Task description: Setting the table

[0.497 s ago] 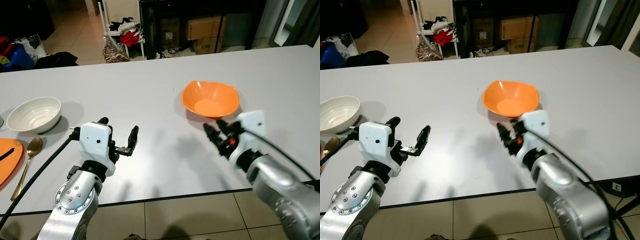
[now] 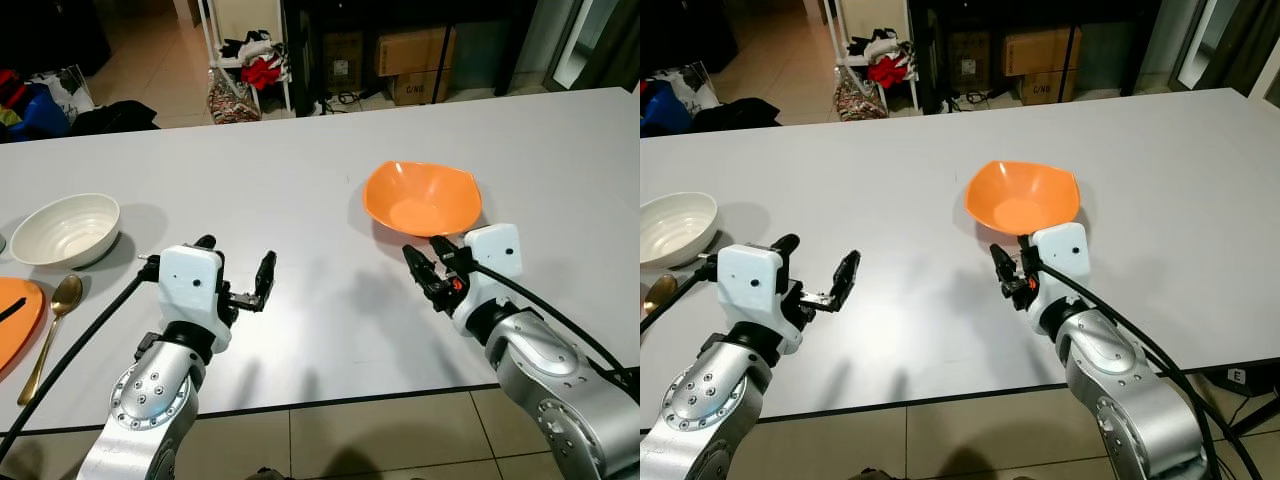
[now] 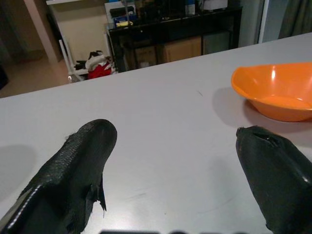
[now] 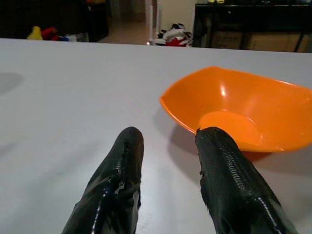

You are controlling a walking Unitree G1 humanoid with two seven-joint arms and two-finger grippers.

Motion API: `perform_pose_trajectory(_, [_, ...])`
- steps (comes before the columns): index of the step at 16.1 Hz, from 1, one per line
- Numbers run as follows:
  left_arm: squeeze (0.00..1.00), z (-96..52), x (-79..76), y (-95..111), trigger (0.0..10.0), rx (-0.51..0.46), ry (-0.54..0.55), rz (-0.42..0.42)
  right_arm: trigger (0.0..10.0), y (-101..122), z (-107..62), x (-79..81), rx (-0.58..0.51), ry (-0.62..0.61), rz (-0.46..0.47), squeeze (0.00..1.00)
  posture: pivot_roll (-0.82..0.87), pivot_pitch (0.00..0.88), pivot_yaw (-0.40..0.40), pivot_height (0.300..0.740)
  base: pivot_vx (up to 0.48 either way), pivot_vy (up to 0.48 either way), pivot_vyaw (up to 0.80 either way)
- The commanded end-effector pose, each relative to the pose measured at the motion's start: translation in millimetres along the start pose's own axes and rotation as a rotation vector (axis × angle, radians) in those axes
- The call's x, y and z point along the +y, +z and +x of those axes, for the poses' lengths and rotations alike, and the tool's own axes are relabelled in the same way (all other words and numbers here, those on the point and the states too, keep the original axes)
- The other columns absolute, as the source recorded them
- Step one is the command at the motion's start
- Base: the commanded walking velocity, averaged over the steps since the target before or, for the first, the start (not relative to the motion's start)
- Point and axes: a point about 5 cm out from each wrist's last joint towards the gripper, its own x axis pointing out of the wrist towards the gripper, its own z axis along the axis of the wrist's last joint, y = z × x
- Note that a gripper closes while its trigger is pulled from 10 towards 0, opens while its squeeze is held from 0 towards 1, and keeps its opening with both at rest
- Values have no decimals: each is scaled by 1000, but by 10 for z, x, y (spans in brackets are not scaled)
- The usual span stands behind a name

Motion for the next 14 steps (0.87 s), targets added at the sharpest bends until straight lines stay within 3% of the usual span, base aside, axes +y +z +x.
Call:
perform_pose_trajectory(1, [0, -7, 19, 28, 10000, -6, 10, 15, 10000, -29, -3, 27, 2, 11, -1, 0, -84, 0, 89, 740, 0, 0, 0])
perform_pose_trajectory(3, [0, -2, 19, 28, 10000, -4, 8, 19, 10000, -26, 5, 34, -5, 23, -12, 0, -85, 0, 89, 740, 0, 0, 0])
perform_pose_trajectory(14, [0, -179, 111, -60, 10000, 23, 68, 45, 10000, -114, -38, 174, -16, 132, 24, 0, -67, 0, 78, 740, 0, 0, 800])
